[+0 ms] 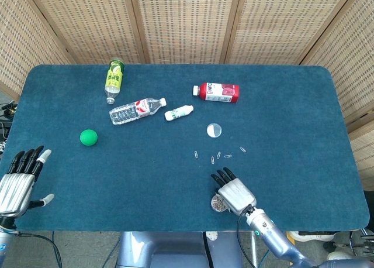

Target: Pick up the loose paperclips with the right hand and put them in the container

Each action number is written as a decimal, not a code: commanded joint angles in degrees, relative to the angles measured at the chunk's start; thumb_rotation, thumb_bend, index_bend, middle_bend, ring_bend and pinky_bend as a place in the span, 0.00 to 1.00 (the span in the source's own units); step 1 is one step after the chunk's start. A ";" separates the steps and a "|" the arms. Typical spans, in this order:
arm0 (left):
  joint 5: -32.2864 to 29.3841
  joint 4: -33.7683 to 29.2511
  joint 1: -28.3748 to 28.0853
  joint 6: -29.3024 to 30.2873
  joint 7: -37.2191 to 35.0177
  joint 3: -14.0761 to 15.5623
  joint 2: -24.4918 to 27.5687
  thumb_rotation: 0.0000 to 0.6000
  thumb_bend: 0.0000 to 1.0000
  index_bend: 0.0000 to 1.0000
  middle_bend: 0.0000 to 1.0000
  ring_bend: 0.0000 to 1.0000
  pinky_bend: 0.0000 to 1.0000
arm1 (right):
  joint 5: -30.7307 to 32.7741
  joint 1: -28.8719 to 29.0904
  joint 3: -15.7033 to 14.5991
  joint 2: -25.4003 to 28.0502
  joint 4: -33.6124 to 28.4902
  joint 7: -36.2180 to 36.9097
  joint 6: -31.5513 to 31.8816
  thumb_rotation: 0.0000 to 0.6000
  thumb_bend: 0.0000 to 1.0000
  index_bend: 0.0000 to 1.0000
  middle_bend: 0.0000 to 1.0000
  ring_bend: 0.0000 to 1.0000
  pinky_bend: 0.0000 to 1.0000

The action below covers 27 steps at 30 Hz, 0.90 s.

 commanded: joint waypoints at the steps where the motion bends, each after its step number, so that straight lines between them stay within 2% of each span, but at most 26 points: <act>1: 0.01 -0.05 -0.01 -0.05 0.05 0.03 0.01 1.00 0.00 0.00 0.00 0.00 0.00 | -0.33 -0.05 -0.10 0.13 -0.15 0.23 -0.07 1.00 0.06 0.52 0.09 0.00 0.00; 10: 0.13 -0.11 0.03 0.06 -0.10 0.03 0.08 1.00 0.00 0.00 0.00 0.00 0.00 | -0.84 -0.21 -0.08 0.32 -0.54 0.55 -0.04 1.00 0.01 0.51 0.09 0.00 0.00; 16: 0.18 -0.14 0.04 0.11 -0.50 -0.01 0.29 1.00 0.00 0.00 0.00 0.00 0.00 | -1.80 -0.34 1.41 0.89 -1.53 2.22 1.21 1.00 0.01 0.51 0.09 0.00 0.00; 22: 0.12 -0.08 0.06 0.12 -0.72 -0.05 0.35 1.00 0.00 0.00 0.00 0.00 0.00 | -1.61 0.01 4.71 3.02 -3.09 4.79 2.62 1.00 0.01 0.51 0.09 0.00 0.00; 27: 0.06 -0.04 0.09 0.22 -0.55 -0.11 0.27 1.00 0.00 0.00 0.00 0.00 0.00 | 1.24 1.36 8.03 3.73 -1.04 6.16 1.86 1.00 0.02 0.51 0.09 0.00 0.00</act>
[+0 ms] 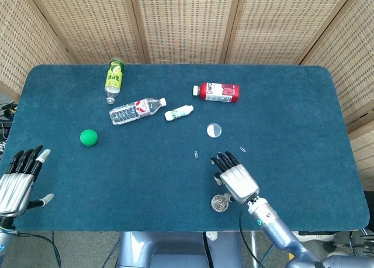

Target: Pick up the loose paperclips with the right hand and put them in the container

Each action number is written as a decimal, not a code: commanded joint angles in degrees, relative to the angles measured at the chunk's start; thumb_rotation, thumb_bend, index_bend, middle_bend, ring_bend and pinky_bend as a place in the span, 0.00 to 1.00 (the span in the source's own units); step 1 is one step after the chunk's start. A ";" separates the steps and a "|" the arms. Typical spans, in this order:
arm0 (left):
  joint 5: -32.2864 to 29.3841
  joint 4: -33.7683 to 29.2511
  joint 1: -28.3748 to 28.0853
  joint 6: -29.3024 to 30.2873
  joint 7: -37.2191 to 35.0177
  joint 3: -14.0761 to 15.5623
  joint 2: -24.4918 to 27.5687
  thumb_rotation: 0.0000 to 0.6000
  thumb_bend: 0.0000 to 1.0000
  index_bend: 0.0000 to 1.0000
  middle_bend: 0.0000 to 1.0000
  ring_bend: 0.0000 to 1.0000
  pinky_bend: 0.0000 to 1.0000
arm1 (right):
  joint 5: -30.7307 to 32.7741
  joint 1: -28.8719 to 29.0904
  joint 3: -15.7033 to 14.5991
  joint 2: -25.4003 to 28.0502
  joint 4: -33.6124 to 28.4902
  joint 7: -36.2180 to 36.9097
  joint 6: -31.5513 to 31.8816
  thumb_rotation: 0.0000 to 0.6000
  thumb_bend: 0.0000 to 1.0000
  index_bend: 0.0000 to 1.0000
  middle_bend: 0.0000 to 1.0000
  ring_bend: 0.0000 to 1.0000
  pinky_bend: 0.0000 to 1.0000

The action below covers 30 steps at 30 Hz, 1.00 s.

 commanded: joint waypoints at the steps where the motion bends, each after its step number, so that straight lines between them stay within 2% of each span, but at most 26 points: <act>1: -0.06 0.01 0.01 0.02 0.12 -0.02 -0.05 1.00 0.00 0.00 0.00 0.00 0.00 | 2.48 1.20 2.02 0.35 2.01 0.82 -0.93 1.00 0.02 0.51 0.09 0.00 0.00; 5: -0.20 0.04 -0.01 0.01 0.32 -0.08 -0.15 1.00 0.00 0.00 0.00 0.00 0.00 | 5.60 2.53 3.92 -0.63 5.59 1.09 -2.28 1.00 0.04 0.51 0.09 0.00 0.00; 10: -0.84 0.21 -0.16 -0.24 0.71 -0.30 -0.37 1.00 0.00 0.00 0.00 0.00 0.00 | 11.06 4.93 6.76 -3.78 13.21 2.16 -4.91 1.00 0.11 0.51 0.09 0.00 0.00; 14: -1.49 0.35 -0.43 -0.71 1.29 -0.46 -0.69 1.00 0.00 0.00 0.00 0.00 0.00 | 17.31 7.60 9.48 -7.06 20.54 1.95 -7.29 1.00 0.17 0.51 0.09 0.00 0.00; 19: -2.29 0.59 -0.61 -0.95 1.55 -0.76 -0.94 1.00 0.00 0.00 0.00 0.00 0.00 | 24.60 9.50 11.93 -9.53 26.04 2.69 -9.87 1.00 0.23 0.51 0.09 0.00 0.00; 23: -2.91 0.84 -0.89 -1.43 1.71 -0.92 -1.14 1.00 0.00 0.00 0.00 0.00 0.00 | 27.14 10.73 11.87 -10.48 29.23 3.21 -12.05 1.00 0.28 0.51 0.09 0.00 0.00; 30: -3.75 0.97 -1.23 -2.01 1.91 -1.07 -1.37 1.00 0.00 0.00 0.00 0.00 0.00 | 28.77 11.93 11.31 -11.89 30.56 5.01 -14.30 1.00 0.29 0.51 0.09 0.00 0.00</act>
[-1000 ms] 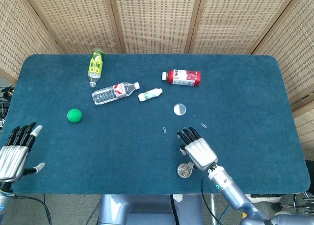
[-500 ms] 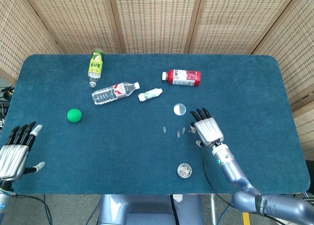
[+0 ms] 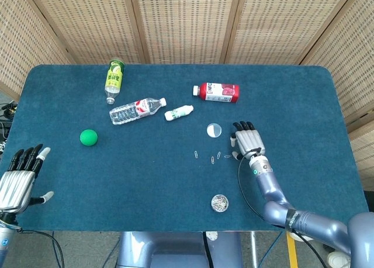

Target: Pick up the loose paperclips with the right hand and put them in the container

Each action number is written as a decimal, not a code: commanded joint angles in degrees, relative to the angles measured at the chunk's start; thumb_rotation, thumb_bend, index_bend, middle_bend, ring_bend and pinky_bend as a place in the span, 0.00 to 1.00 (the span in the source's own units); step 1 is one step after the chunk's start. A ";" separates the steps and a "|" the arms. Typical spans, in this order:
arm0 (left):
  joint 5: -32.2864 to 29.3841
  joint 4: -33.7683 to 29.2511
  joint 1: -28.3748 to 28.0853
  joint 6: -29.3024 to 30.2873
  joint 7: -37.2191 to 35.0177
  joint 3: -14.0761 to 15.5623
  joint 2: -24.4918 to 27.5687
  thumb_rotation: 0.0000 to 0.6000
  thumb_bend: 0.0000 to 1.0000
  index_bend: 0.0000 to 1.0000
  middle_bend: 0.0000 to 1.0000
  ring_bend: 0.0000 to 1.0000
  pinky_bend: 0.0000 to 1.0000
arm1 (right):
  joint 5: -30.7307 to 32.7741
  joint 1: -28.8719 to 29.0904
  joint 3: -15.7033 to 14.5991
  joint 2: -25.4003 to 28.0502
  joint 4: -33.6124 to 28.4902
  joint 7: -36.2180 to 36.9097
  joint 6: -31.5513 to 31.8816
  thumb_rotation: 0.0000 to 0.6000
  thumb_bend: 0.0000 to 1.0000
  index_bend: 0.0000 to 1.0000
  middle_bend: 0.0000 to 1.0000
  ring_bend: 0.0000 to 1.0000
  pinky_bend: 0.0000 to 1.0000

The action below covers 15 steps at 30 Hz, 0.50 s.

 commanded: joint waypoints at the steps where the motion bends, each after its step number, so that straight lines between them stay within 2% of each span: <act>1: -0.26 0.04 -0.10 -0.19 0.12 -0.02 -0.09 1.00 0.00 0.00 0.00 0.00 0.00 | -0.20 0.48 -0.60 -0.41 -0.16 0.27 -0.42 1.00 0.29 0.51 0.09 0.00 0.00; 15: -0.55 0.04 -0.35 -0.54 -0.36 0.02 0.04 1.00 0.00 0.00 0.00 0.00 0.00 | 0.07 1.90 -3.07 -3.33 3.18 -0.59 -0.33 1.00 0.34 0.51 0.09 0.00 0.00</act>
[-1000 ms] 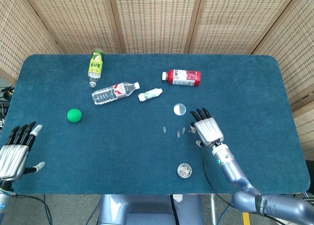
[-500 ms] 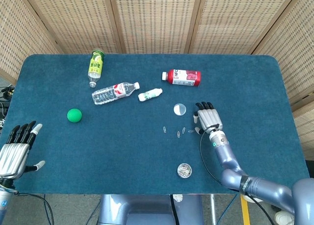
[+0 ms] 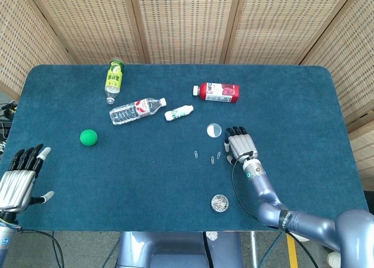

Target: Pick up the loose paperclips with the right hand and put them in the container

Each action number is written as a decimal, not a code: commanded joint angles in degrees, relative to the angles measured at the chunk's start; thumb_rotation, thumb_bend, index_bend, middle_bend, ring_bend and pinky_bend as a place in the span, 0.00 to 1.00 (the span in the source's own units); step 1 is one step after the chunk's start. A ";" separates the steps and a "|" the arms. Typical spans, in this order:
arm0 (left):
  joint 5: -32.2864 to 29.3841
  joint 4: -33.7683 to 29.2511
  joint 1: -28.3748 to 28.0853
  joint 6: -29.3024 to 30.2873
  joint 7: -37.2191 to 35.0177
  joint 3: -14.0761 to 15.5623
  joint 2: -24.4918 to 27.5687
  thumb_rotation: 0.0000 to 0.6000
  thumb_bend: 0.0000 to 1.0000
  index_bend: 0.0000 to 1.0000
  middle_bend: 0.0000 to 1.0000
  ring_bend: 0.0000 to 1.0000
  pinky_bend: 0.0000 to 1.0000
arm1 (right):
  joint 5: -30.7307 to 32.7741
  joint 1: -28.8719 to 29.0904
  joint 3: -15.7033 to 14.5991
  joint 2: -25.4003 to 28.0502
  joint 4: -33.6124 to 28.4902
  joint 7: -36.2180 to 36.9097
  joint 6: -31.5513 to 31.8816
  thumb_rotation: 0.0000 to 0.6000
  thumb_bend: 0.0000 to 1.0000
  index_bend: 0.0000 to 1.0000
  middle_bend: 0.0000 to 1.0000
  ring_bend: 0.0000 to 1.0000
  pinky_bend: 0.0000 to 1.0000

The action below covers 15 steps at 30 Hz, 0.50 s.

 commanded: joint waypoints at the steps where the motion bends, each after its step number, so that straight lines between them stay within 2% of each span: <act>1: -0.03 0.04 -0.10 -0.19 -0.04 0.05 -0.01 1.00 0.00 0.00 0.00 0.00 0.00 | -0.07 0.21 -0.29 -0.39 0.34 -0.02 0.05 1.00 0.34 0.51 0.09 0.00 0.00; 15: -0.16 0.01 -0.18 -0.09 -0.35 0.05 0.17 1.00 0.00 0.00 0.00 0.00 0.00 | -0.07 0.71 -1.44 -0.98 0.82 -0.52 0.70 1.00 0.34 0.51 0.09 0.00 0.00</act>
